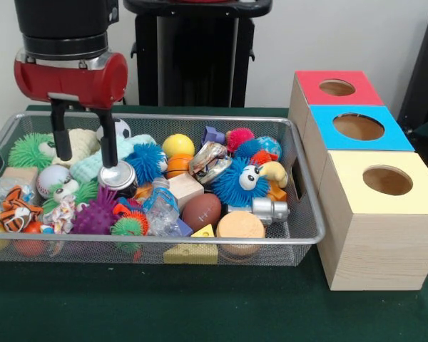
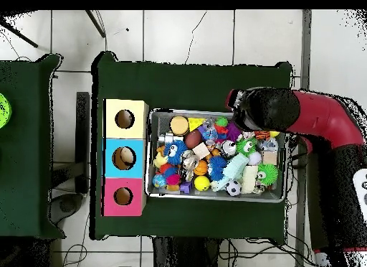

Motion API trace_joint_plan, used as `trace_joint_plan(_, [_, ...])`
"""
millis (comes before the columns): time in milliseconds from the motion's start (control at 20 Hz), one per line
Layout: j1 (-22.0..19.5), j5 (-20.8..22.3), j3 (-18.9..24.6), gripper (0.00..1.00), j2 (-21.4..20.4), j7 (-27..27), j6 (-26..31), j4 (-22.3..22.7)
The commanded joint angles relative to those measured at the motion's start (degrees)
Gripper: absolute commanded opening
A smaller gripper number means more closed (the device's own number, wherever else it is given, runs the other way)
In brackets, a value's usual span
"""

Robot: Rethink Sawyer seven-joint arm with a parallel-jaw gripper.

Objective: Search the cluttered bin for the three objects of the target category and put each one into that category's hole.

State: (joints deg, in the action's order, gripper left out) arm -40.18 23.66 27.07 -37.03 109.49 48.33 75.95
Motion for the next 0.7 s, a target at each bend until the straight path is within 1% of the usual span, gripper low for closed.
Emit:
trace_joint_plan(50, [-1.6, 3.0, 3.2, 1.00, 3.0, -17.7, 6.7, -2.1])
trace_joint_plan(300, [-1.0, 3.1, 3.1, 1.00, 3.5, -16.6, 6.0, -2.0])
trace_joint_plan(450, [-0.6, 3.7, 2.8, 1.00, 3.4, -15.2, 3.9, -0.8])
trace_joint_plan(700, [0.2, 4.4, 2.1, 1.00, 4.8, -14.7, 4.4, -1.5])
